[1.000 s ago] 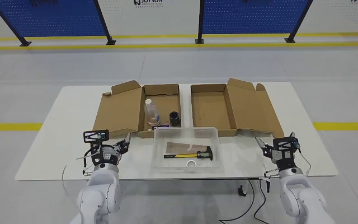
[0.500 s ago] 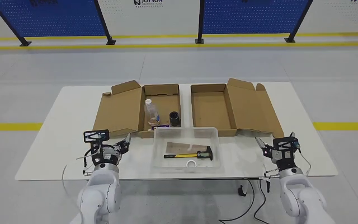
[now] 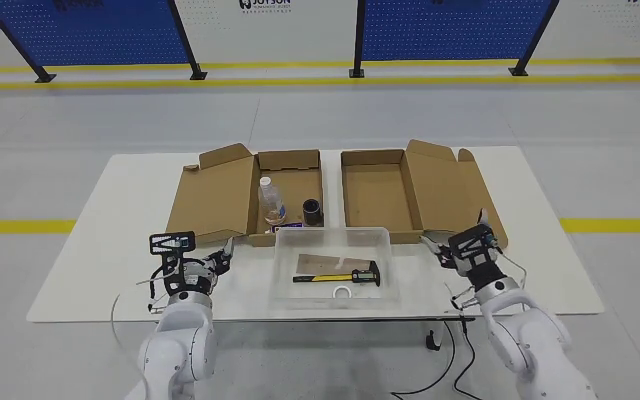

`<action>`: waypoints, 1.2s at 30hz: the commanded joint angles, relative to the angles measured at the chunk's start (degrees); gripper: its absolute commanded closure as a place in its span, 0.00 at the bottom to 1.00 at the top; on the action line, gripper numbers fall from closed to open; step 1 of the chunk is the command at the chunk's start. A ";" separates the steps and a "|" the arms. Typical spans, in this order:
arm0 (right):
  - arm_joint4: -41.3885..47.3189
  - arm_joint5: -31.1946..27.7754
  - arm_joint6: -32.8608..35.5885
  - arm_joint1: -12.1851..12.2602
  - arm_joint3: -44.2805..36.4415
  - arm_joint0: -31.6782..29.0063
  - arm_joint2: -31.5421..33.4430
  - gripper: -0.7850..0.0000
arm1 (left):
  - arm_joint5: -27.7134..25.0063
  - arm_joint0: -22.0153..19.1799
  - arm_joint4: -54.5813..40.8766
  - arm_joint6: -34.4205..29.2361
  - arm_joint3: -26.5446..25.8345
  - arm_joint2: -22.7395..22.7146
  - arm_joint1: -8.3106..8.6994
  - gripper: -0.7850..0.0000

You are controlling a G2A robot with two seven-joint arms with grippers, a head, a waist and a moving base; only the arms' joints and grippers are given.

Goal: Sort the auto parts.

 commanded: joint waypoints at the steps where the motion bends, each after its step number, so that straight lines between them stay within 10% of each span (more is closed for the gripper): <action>1: -0.77 -0.96 0.13 0.05 -2.05 0.47 0.03 0.00 | 0.00 0.00 0.00 0.00 0.00 0.00 0.00 0.00; 15: 10.65 -17.66 23.19 0.87 -7.99 9.79 0.31 0.00 | 0.00 0.00 0.00 0.00 0.00 0.00 0.00 0.00; 24: 30.42 -16.89 39.19 0.82 -4.91 14.97 -2.78 0.00 | 0.00 0.00 0.00 0.00 0.00 0.00 0.00 0.00; 36: 30.11 -26.38 42.73 1.86 3.12 19.57 -5.42 0.00 | 0.00 0.00 0.00 0.00 0.00 0.00 0.00 0.00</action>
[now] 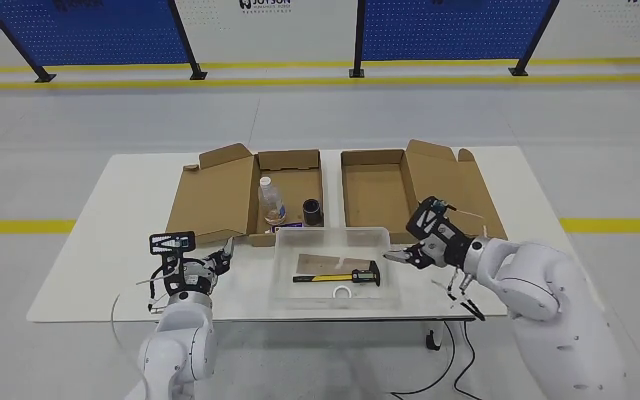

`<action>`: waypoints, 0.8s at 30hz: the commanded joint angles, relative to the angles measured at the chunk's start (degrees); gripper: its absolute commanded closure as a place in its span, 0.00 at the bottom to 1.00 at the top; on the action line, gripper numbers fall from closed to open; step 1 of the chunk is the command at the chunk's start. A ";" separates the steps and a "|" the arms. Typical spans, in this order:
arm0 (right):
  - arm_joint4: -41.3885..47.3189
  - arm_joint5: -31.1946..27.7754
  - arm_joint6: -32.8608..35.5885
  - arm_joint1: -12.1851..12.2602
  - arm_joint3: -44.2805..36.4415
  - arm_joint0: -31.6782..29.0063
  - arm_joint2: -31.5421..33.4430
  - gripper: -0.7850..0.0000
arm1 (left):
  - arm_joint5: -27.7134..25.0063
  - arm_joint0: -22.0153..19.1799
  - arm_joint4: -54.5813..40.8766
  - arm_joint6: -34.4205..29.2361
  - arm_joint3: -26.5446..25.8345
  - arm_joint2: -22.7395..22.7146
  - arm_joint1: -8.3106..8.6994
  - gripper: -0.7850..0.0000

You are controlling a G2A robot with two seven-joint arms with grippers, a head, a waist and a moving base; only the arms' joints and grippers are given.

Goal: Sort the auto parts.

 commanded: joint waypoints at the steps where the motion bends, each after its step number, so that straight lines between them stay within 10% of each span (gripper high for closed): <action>1: -0.19 -0.68 -0.34 0.13 1.42 0.74 -0.27 0.00 | 0.00 0.00 0.00 0.00 0.00 0.00 0.00 0.00; 24: -0.62 -1.09 -0.62 0.12 1.83 3.35 -3.08 0.00 | 0.00 0.00 0.00 0.00 0.00 0.00 0.00 0.00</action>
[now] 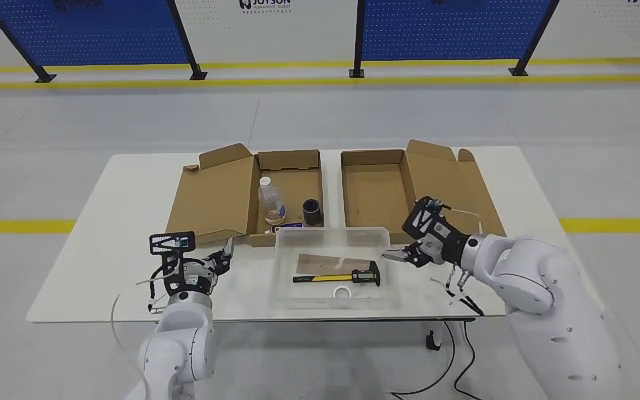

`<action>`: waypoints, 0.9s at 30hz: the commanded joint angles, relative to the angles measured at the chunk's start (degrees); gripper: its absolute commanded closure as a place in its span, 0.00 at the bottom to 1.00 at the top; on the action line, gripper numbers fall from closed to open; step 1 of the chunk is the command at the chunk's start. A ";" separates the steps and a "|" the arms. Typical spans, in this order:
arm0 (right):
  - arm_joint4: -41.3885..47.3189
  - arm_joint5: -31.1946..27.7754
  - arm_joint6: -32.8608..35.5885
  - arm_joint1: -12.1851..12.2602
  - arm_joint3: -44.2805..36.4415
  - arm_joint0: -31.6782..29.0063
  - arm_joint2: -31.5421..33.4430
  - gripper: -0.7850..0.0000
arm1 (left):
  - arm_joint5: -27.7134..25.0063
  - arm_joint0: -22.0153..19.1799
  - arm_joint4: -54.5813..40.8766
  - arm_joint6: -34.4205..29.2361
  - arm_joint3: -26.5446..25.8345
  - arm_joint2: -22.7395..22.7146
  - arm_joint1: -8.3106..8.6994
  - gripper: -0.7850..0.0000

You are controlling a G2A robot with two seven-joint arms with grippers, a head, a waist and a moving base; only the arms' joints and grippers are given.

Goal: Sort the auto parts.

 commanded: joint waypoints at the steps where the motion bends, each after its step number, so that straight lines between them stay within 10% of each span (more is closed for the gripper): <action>1: 1.14 0.25 0.95 -0.09 0.38 1.56 -1.66 0.00 | 0.00 0.00 0.00 0.00 0.00 0.00 0.00 0.00; 15: 14.63 5.49 23.01 -1.86 12.30 20.59 -20.27 0.00 | 0.00 0.00 0.00 0.00 0.00 0.00 0.00 0.00; 27: 10.20 4.81 22.33 -0.51 22.29 31.56 -37.48 0.00 | 0.00 0.00 0.00 0.00 0.00 0.00 0.00 0.00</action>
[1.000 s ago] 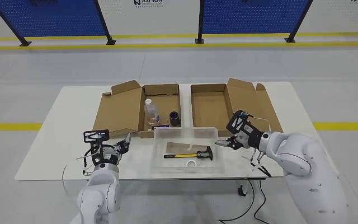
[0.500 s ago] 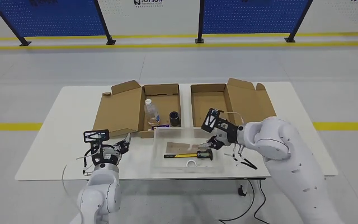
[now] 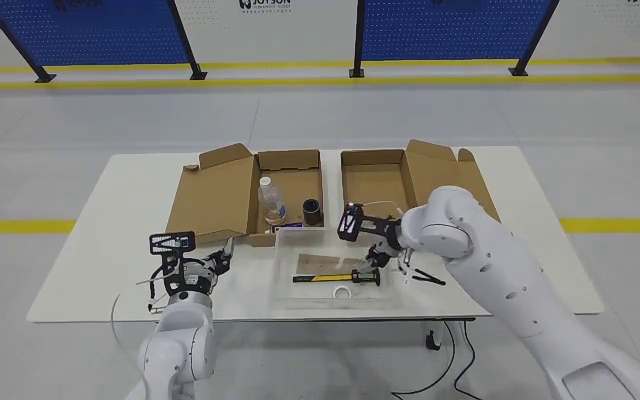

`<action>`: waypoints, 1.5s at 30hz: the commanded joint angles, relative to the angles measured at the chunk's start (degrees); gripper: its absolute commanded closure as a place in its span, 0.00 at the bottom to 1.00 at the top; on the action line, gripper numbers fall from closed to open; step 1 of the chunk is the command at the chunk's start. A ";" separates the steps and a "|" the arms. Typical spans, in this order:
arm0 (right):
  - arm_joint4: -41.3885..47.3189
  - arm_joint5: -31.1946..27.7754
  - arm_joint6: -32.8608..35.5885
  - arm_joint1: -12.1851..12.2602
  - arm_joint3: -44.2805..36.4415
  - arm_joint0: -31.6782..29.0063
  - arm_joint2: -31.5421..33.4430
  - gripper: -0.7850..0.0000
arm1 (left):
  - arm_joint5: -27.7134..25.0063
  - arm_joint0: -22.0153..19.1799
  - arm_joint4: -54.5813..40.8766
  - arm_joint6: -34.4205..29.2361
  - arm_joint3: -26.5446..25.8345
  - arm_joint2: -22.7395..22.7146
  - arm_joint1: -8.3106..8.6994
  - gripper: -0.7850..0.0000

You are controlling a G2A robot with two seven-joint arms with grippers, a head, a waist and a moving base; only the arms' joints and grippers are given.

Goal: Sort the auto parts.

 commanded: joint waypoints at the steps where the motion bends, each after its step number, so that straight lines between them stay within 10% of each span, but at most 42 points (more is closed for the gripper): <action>1: 0.02 -0.72 -0.72 0.00 1.40 0.93 -2.37 0.00 | 0.00 0.00 0.00 0.00 0.00 0.00 0.00 0.00; 17: -2.74 -9.18 -9.19 -1.16 9.49 5.24 -12.24 0.48 | 0.00 0.00 0.00 0.00 0.00 0.00 0.00 0.00; 45: -12.60 -12.90 -18.35 -9.52 24.86 8.75 -22.76 0.55 | 0.00 0.00 0.00 0.00 0.00 0.00 0.00 0.00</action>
